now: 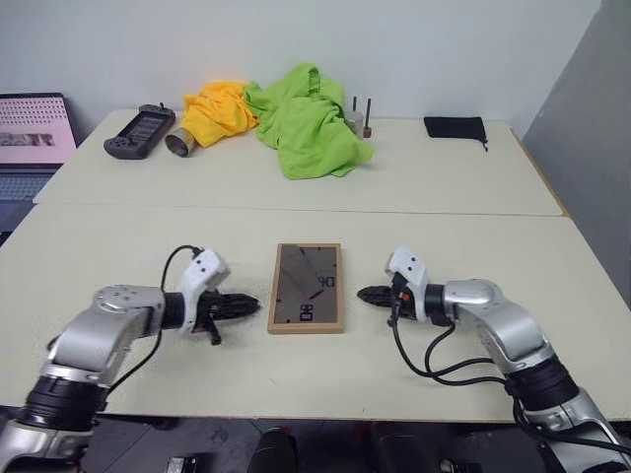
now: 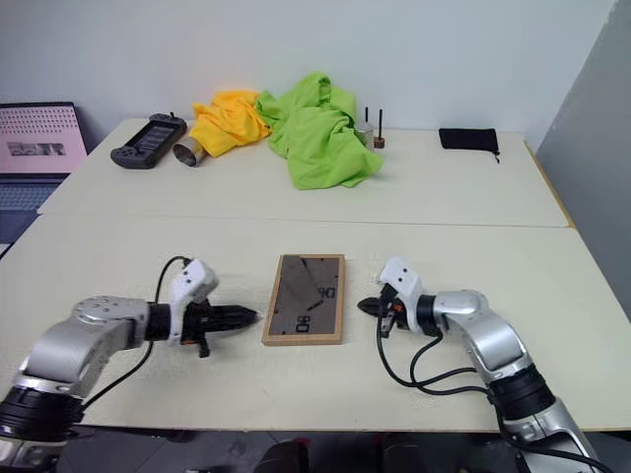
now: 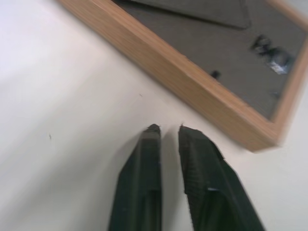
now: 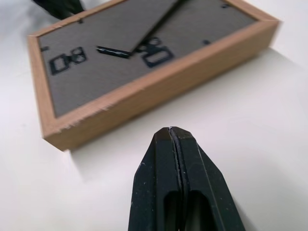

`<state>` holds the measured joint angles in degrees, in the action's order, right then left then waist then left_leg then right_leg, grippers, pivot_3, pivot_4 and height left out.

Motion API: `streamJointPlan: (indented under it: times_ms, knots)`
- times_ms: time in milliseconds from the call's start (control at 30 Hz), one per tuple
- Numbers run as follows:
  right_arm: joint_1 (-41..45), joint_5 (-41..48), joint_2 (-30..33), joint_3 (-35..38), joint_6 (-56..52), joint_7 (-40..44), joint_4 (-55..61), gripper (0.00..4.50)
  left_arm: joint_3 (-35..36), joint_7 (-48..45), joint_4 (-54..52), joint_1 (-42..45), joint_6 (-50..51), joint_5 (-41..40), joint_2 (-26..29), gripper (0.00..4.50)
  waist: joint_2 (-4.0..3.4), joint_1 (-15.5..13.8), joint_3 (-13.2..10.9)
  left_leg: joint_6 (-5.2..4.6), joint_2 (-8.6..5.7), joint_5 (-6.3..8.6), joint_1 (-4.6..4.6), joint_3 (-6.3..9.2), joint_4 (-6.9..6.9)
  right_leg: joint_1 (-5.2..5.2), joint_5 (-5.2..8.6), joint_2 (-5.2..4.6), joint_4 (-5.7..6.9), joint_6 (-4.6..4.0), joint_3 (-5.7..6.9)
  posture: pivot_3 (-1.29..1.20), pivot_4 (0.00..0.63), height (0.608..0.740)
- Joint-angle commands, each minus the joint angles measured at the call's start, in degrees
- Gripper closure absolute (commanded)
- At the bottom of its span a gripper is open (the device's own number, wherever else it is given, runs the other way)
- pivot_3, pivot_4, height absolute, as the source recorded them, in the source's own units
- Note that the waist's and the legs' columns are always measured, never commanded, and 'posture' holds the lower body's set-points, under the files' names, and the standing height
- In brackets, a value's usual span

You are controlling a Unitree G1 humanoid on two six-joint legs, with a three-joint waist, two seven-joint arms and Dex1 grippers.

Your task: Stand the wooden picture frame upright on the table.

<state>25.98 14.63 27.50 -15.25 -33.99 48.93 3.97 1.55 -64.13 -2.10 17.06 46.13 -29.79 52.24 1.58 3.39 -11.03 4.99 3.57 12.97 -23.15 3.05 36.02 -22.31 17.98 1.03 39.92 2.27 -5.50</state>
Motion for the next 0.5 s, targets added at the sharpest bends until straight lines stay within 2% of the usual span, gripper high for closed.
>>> streamJointPlan:
  times_ms: [33,267,333,500]
  knots:
    - [1.7,-0.5,-0.5,0.7,2.2,0.5,-1.5,4.50,1.4,-3.6,4.1,5.4,13.8,-6.8,2.4,2.87,0.00,0.0,0.0,0.00,0.00,0.00,0.01,0.00,0.00,0.00,0.03,0.01,0.00,0.05,0.00,0.00,0.150,0.740]
    - [2.4,-1.0,-0.8,0.7,3.4,0.8,-3.3,4.50,0.3,-4.6,15.1,15.8,32.0,-12.1,0.9,1.52,0.00,0.0,0.0,0.00,0.00,0.00,0.00,0.03,0.01,-0.01,0.12,0.03,0.03,0.22,0.03,0.00,0.150,0.740]
    - [2.2,-0.9,-0.7,0.8,3.4,0.7,-3.1,4.50,-0.8,-5.0,16.5,16.2,33.1,-12.0,1.0,1.00,0.00,0.0,0.0,0.00,0.00,0.00,0.00,0.03,0.00,-0.01,0.10,0.03,0.03,0.17,0.02,0.00,0.150,0.740]
    - [1.5,-1.3,-1.2,0.4,3.1,-0.2,-2.3,4.50,-1.8,-4.2,21.7,18.4,33.7,-10.7,-1.2,0.10,0.00,0.0,0.0,0.00,0.02,0.00,0.01,0.03,-0.01,-0.02,0.01,0.04,0.05,-0.05,0.02,0.00,0.150,0.740]
